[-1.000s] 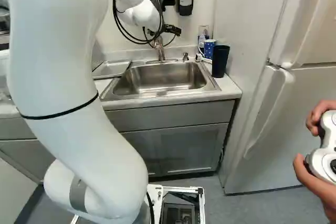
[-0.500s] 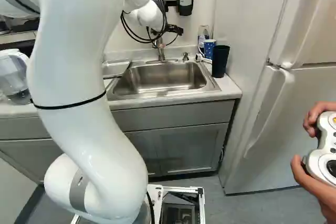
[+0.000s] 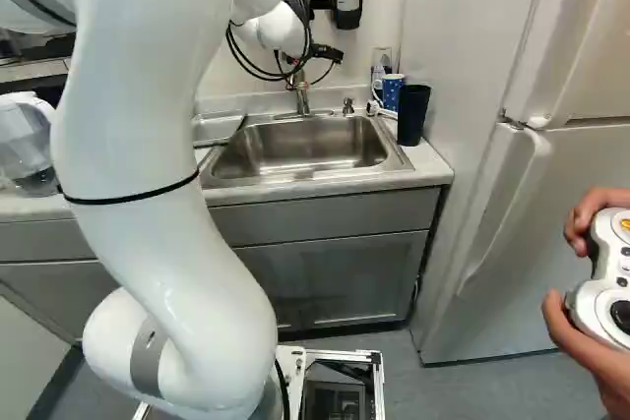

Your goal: Rinse the cup and place it in the tray

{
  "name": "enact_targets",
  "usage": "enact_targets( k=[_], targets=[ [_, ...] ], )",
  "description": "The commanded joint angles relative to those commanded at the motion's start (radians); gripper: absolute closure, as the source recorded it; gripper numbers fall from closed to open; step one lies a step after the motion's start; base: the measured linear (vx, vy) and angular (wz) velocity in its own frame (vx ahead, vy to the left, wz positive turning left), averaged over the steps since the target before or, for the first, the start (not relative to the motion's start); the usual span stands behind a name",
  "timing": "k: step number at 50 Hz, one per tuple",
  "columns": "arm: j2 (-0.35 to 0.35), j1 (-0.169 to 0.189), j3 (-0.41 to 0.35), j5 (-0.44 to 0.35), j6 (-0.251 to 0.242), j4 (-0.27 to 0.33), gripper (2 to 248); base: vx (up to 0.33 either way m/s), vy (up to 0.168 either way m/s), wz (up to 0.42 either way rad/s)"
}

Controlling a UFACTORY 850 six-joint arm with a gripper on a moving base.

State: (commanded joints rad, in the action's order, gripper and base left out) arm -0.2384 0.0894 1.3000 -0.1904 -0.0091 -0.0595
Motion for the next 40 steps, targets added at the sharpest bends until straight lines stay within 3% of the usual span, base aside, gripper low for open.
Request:
enact_targets(
  k=[19,40],
  targets=[
    [-0.011,-0.007,0.012,-0.086,0.0,0.0,3,0.0,0.0,0.0],
    [-0.029,-0.008,0.033,-0.086,0.0,0.0,3,0.0,0.0,0.0]
  ],
)
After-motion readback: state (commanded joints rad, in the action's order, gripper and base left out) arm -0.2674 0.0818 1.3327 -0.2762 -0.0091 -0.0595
